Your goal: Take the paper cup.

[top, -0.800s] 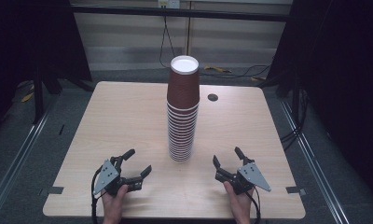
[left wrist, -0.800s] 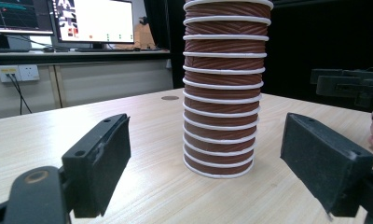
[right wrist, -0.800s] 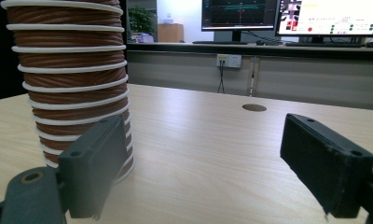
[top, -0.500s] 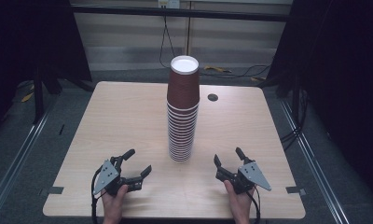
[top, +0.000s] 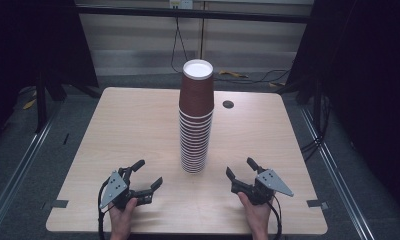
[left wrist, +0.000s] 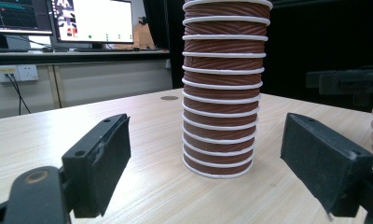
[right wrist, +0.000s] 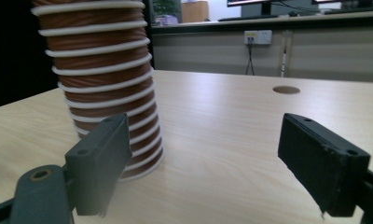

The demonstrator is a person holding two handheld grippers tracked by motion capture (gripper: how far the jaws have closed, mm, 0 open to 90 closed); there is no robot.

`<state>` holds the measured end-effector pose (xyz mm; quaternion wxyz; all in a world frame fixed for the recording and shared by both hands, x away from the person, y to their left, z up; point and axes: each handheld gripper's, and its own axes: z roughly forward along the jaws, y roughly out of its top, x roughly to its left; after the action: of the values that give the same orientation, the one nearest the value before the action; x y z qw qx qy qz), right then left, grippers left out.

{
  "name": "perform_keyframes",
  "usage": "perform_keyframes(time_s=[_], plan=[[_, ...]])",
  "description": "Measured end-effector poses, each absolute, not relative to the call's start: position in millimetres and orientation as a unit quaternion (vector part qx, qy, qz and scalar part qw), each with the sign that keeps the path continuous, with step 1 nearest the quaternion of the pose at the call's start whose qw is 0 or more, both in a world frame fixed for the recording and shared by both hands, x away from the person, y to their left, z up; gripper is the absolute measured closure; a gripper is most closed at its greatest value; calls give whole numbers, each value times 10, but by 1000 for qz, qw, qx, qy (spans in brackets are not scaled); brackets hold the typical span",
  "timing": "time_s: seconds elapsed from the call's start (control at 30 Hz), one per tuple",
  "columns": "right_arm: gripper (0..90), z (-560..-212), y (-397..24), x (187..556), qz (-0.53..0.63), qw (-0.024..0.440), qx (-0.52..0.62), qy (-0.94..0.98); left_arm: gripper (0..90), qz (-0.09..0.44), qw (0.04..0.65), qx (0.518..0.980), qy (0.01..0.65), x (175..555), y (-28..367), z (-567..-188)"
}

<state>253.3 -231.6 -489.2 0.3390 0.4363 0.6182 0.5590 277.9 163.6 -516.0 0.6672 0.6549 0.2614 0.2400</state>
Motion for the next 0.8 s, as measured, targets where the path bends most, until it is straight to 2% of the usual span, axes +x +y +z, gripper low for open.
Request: perform_keyframes(time_s=[0.1, 0.17, 0.8], plan=[[181, -4799, -2302, 2548, 557, 339, 424, 628, 159, 240, 667, 655, 261, 2780, 1636, -5160], [192, -4721, -2295, 2586, 565, 317, 412, 641, 159, 239, 668, 656, 260, 2781, 1638, -5160], [194, -4235, -2195, 2745, 576, 296, 370, 666, 159, 238, 670, 653, 261, 2780, 1633, -5161]])
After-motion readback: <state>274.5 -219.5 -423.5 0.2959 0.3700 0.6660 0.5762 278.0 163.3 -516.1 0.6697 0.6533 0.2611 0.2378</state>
